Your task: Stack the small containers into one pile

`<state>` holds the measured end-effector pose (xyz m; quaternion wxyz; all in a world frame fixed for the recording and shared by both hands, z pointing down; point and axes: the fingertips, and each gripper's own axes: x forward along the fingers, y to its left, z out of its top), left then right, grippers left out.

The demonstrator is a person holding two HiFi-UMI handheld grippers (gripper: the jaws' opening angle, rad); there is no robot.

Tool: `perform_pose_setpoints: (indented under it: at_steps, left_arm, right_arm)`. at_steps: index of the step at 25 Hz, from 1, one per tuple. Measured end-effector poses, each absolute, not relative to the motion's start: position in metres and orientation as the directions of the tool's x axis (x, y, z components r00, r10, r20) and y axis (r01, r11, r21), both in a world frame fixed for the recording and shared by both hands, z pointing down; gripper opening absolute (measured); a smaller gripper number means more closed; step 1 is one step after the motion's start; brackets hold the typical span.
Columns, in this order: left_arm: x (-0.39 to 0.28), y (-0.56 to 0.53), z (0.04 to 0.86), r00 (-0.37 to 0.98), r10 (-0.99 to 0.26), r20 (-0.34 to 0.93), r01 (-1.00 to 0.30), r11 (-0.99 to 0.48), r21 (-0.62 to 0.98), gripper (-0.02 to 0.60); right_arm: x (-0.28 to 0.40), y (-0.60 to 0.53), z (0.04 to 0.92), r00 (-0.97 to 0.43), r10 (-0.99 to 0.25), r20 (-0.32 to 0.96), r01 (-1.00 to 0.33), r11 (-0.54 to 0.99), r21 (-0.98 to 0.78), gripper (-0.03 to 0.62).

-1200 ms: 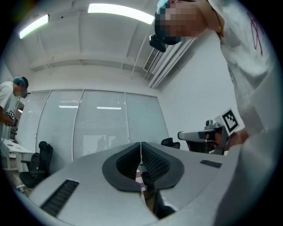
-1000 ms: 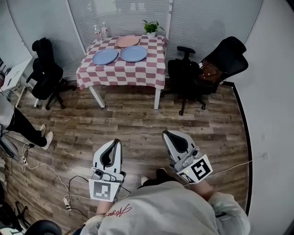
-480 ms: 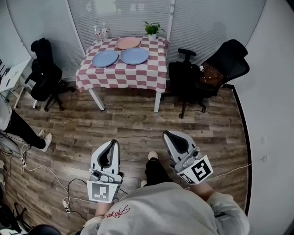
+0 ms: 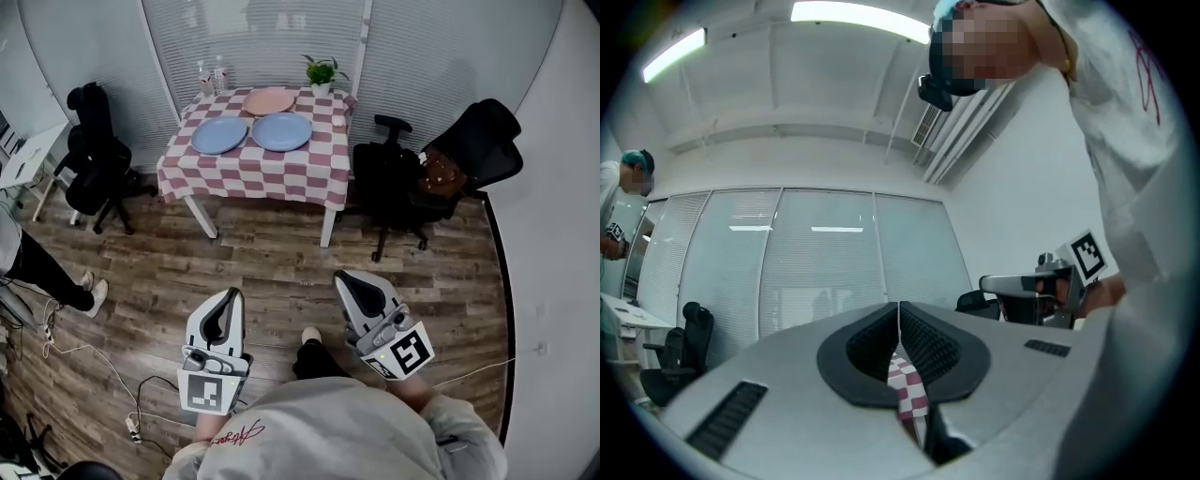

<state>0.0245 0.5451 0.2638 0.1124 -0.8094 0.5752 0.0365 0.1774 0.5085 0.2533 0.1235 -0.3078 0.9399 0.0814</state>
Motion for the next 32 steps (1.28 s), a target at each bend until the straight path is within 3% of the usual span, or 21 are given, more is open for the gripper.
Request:
perform_pose_setpoints:
  at_steps: [19, 32]
  left_arm:
    - [0.038, 0.390, 0.244, 0.307, -0.927, -0.216, -0.946, -0.272, -0.176, 0.020]
    - [0.045, 0.354, 0.244, 0.307, -0.926, -0.221, -0.948, -0.278, -0.152, 0.020]
  right_arm:
    - [0.197, 0.351, 0.238, -0.790, -0.535, -0.300, -0.580, 0.811, 0.080, 0.011]
    - [0.208, 0.307, 0.233, -0.766, -0.560, -0.316, -0.607, 0.792, 0.064, 0.011]
